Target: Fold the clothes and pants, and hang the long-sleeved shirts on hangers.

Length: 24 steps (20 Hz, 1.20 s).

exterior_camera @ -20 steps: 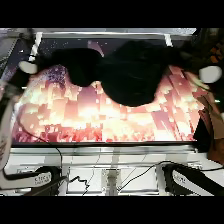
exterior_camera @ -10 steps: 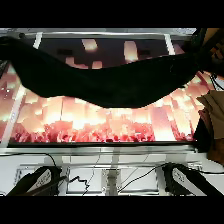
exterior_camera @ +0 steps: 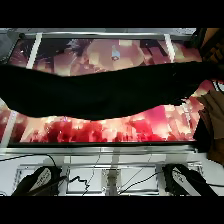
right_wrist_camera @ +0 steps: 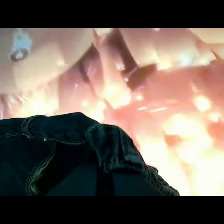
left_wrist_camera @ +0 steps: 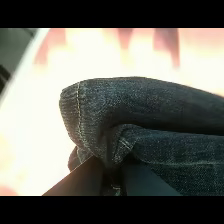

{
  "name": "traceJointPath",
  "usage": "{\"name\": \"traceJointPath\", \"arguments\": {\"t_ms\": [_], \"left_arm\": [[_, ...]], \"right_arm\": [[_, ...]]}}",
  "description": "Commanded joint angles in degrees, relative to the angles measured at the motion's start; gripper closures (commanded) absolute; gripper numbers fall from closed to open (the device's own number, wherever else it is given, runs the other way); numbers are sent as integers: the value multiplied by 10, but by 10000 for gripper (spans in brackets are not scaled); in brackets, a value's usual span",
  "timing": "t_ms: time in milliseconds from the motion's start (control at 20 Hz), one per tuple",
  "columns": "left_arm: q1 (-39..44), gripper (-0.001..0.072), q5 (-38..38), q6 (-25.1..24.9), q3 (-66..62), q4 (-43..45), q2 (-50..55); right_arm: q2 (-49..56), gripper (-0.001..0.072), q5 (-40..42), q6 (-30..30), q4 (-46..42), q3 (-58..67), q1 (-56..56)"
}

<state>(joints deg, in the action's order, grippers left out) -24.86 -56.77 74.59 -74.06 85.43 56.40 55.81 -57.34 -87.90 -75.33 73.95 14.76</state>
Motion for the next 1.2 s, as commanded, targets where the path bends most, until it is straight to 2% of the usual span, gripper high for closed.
{"name": "traceJointPath", "arguments": {"t_ms": [0,100,250,450,550,600,650,700,750,850,900,950,1000,1050,1100,1150], "left_arm": [[4,681,-2,1,50,-92,63],[26,680,56,-7,60,-110,123],[77,680,197,-7,60,-110,198],[146,680,403,-6,60,-110,243],[169,667,481,-7,60,-110,253],[174,578,502,-7,60,-110,257],[177,286,507,-6,60,-110,258],[177,31,505,1,60,-110,256],[177,10,495,19,60,-110,252],[163,12,461,48,60,-110,235],[152,13,439,49,60,-110,223],[135,17,407,49,60,-109,209],[113,78,369,49,60,-109,193],[89,188,328,49,60,-109,179],[62,256,285,49,60,-110,165],[38,266,250,49,60,-110,156]], "right_arm": [[57,673,-26,-2,-11,-1,-2],[123,673,17,-2,-8,-1,-2],[214,673,140,-2,46,-1,-2],[273,672,288,-2,136,-1,-2],[285,669,312,-1,135,-1,-2],[285,541,312,-1,134,-1,-1],[284,299,311,-1,133,0,-1],[280,76,310,-1,131,3,-1],[275,30,303,-1,126,8,-1],[258,33,259,-1,95,27,11],[249,62,225,-1,74,35,24],[237,154,175,0,48,43,42],[227,248,122,1,19,47,64],[217,291,62,9,-12,48,89],[215,293,-1,41,-31,48,116],[215,295,-69,105,-33,42,143]]}}
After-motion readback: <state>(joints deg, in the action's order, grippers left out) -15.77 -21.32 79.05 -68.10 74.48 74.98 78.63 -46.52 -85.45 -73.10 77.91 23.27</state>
